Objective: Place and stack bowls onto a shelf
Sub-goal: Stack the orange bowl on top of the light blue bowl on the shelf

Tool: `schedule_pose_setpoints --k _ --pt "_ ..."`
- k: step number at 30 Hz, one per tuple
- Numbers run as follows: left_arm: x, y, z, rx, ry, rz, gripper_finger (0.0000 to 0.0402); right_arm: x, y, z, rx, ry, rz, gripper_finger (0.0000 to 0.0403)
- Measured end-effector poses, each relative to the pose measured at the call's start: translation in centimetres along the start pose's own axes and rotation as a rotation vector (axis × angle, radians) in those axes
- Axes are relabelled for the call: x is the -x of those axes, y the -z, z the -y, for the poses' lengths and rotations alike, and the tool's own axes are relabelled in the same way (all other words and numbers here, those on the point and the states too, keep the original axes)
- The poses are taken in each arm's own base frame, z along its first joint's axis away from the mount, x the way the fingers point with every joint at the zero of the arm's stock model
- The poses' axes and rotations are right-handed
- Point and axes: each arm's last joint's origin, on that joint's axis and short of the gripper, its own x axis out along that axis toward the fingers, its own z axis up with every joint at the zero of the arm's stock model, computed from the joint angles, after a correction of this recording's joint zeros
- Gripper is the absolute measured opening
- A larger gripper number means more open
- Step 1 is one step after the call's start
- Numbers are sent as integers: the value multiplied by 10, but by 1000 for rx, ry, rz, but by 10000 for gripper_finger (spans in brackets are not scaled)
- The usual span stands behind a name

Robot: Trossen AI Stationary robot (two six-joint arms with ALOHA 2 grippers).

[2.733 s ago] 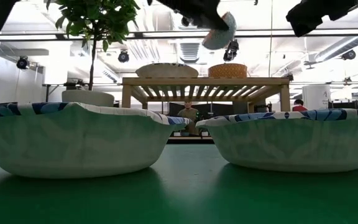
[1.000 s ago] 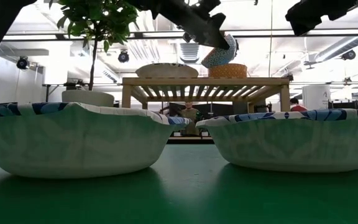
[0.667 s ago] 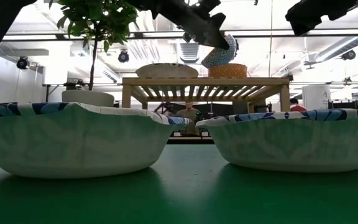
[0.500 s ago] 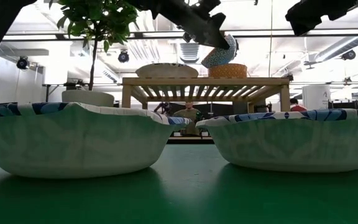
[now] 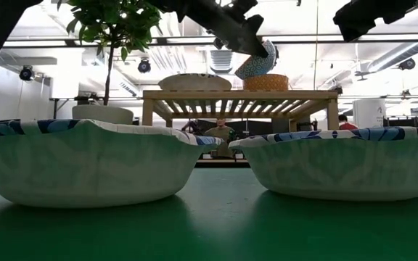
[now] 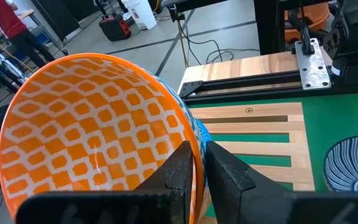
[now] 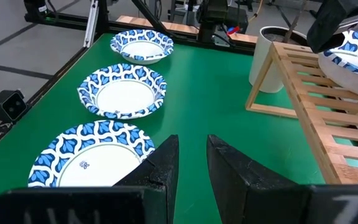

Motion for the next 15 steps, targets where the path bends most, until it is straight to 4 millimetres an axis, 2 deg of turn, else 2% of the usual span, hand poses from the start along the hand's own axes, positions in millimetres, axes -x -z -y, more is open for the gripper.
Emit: schedule_pose_setpoints --k 15 --pt "0 0 0 1 0 0 23 0 0 0 20 5 0 73"
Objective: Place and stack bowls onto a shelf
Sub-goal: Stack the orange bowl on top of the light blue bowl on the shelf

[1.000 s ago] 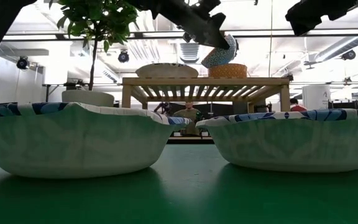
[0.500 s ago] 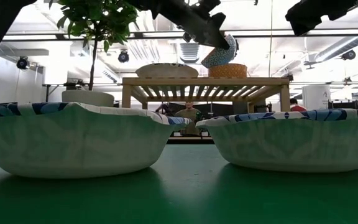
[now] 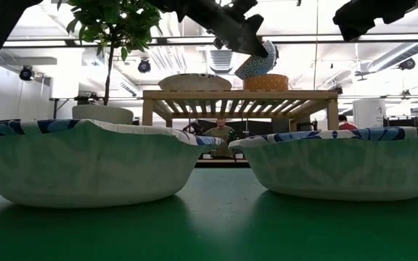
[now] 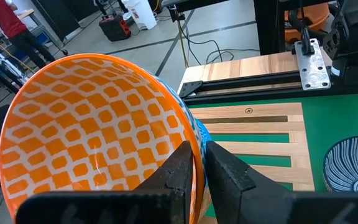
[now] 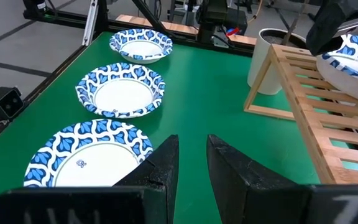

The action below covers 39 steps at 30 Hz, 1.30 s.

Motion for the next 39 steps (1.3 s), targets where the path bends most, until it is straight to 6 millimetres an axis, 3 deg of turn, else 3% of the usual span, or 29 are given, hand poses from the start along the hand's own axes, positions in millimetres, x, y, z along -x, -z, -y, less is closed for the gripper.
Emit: schedule_pose_setpoints --k 25,39 --pt "0 0 0 5 1 0 26 0 0 1 -5 22 -2 73" --pt "1 -1 -1 9 -1 5 130 0 0 1 -5 22 -2 73"
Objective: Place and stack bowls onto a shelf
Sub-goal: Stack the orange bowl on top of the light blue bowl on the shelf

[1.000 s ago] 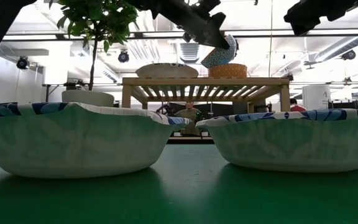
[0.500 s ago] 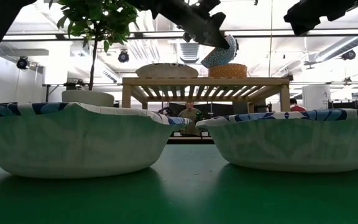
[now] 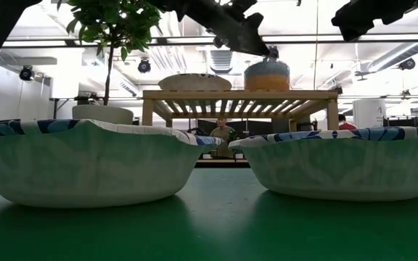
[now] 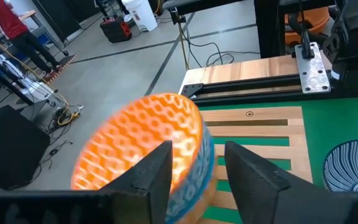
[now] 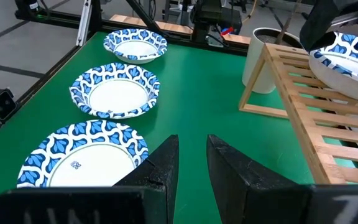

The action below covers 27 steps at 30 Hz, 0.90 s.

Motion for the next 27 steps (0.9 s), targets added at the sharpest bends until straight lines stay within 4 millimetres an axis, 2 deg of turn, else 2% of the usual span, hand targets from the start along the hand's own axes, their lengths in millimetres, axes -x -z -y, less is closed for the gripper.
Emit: schedule_pose_setpoints --k 7,11,15,18,23,27 --pt "1 0 0 0 -1 0 154 0 0 0 0 1 0 73" --pt "12 -7 2 -5 12 2 155 0 0 0 -8 1 0 73" --pt "34 -20 8 2 44 5 155 0 -1 1 -33 18 9 73" --pt "55 -30 15 20 80 -5 155 0 -3 3 -95 100 29 73" --pt "99 -41 30 41 166 -71 154 -5 -2 6 -240 220 16 67" --pt "131 -46 47 43 242 -113 146 -17 -4 7 -283 280 32 49"
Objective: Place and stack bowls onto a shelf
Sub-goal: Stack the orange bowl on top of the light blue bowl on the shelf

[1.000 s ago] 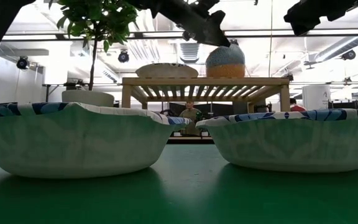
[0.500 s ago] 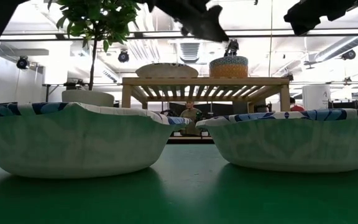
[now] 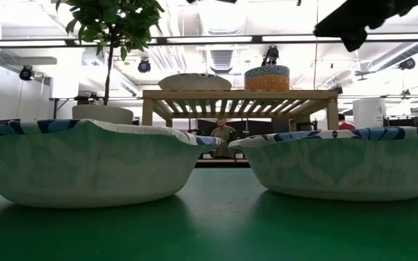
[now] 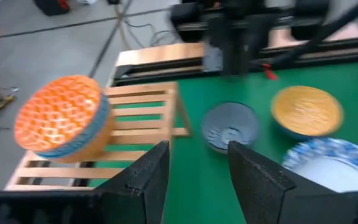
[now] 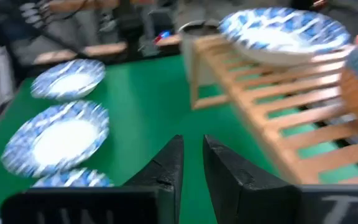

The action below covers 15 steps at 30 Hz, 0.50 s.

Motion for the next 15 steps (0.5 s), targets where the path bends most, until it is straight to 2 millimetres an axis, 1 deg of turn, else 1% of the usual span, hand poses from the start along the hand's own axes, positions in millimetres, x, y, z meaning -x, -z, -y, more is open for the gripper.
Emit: schedule_pose_setpoints --k 4,8,11,15 --pt "20 2 25 -24 54 6 134 -13 -8 -1 0 97 77 19" --pt "34 17 45 -49 12 -17 123 -20 -24 2 35 150 96 9" --pt "43 30 56 -39 -44 8 117 -23 -40 10 50 205 115 9" --pt "54 43 67 -9 -45 85 114 -28 -56 27 31 305 119 9"
